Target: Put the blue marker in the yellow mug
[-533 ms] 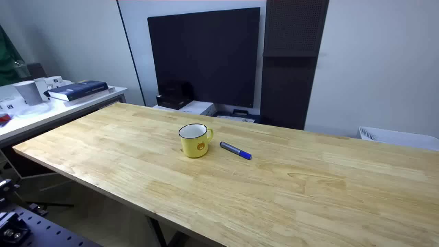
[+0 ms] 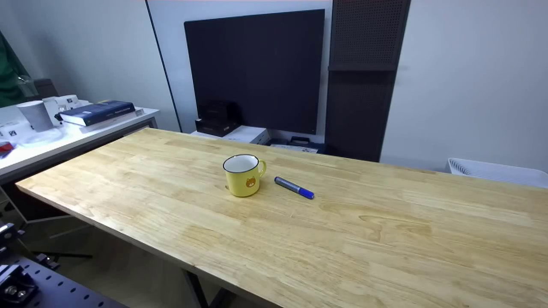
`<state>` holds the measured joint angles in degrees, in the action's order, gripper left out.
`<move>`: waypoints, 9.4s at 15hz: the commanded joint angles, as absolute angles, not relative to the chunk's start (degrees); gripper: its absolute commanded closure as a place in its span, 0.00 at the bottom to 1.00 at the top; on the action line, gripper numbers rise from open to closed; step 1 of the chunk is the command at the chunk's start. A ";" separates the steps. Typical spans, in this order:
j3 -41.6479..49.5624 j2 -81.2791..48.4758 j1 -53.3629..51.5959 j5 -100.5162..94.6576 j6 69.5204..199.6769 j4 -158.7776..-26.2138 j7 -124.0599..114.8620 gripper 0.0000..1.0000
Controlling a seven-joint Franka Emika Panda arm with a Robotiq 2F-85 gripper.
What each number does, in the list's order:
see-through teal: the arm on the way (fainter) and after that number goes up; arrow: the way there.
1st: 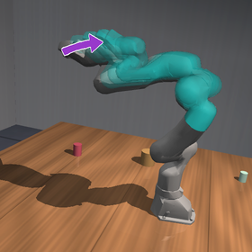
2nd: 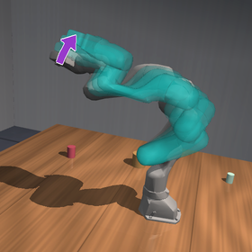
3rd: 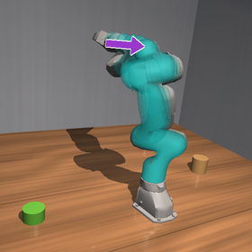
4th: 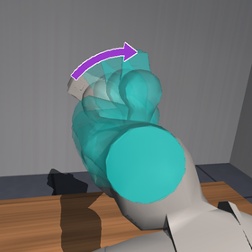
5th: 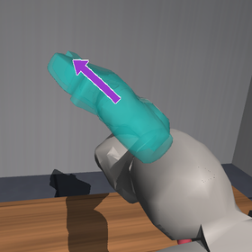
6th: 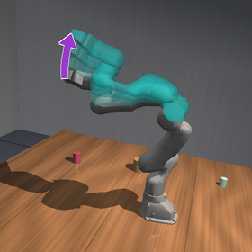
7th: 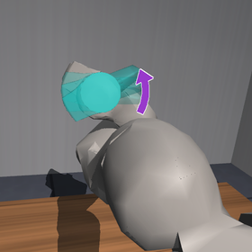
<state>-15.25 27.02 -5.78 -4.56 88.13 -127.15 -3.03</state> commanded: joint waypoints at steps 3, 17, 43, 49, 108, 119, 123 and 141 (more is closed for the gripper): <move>-13.90 26.73 -7.49 -5.09 87.92 -126.98 -3.67 0.00; 8.24 26.50 -0.97 -1.18 116.63 -136.51 12.75 0.00; 13.57 7.79 8.42 -17.22 110.55 -129.66 32.90 0.00; 13.80 -1.14 10.77 -26.78 140.47 -130.43 19.94 0.00; -0.18 -50.32 22.39 -7.62 155.52 -102.12 82.13 0.25; -2.28 -49.22 22.15 -4.94 151.38 -101.60 82.25 0.95; -1.65 -44.51 20.71 -4.74 151.76 -105.01 80.71 0.95; 0.60 -19.10 4.33 -12.28 122.41 -117.25 53.15 0.34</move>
<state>2.05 -18.57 2.44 -12.45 118.81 -115.67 49.16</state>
